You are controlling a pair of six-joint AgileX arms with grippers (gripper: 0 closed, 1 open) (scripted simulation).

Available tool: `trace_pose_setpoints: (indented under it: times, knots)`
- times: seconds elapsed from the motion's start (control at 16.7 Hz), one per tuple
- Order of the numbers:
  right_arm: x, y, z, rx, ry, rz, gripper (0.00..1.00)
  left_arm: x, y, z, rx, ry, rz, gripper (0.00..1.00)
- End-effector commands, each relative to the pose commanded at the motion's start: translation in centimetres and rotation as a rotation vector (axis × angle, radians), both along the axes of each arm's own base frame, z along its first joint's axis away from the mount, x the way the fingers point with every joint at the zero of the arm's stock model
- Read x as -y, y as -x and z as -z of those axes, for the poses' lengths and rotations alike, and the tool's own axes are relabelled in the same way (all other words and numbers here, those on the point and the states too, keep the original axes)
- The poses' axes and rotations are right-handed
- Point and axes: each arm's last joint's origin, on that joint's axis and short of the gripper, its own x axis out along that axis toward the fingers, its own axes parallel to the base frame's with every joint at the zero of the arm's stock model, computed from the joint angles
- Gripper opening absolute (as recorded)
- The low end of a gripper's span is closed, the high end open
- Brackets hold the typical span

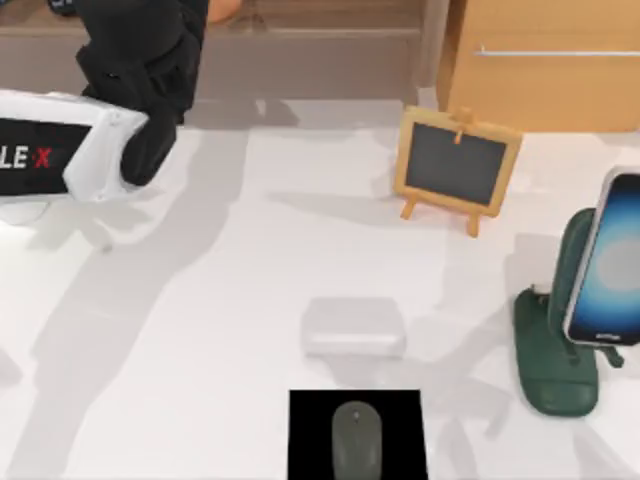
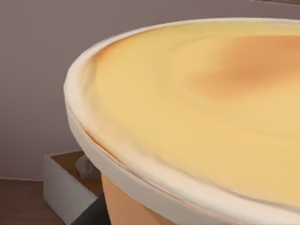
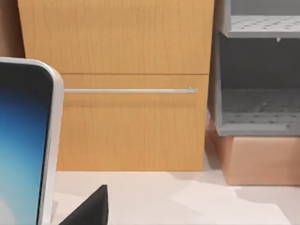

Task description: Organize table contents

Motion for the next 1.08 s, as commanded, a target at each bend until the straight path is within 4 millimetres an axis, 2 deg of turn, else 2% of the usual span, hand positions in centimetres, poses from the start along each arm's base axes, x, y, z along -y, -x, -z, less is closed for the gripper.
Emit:
trace_pose_setpoints:
  times: [0.3,0.54,0.78,1.08]
  knots:
    - [0.0,0.0,0.0,0.000,0.000,0.000,1.00,-0.6,-3.4,-1.6,-0.107,-0.050,-0.023,0.00]
    - [0.0,0.0,0.0,0.000,0.000,0.000,1.00,-1.0,-5.2,-2.0,-0.187,-0.083,-0.035,0.00]
    - [0.0,0.0,0.0,0.000,0.000,0.000,1.00,-1.0,-5.8,-1.8,-0.228,-0.099,-0.036,0.00]
    - [0.0,0.0,0.0,0.000,0.000,0.000,1.00,-0.8,-5.6,-2.1,-0.221,-0.099,-0.034,0.00]
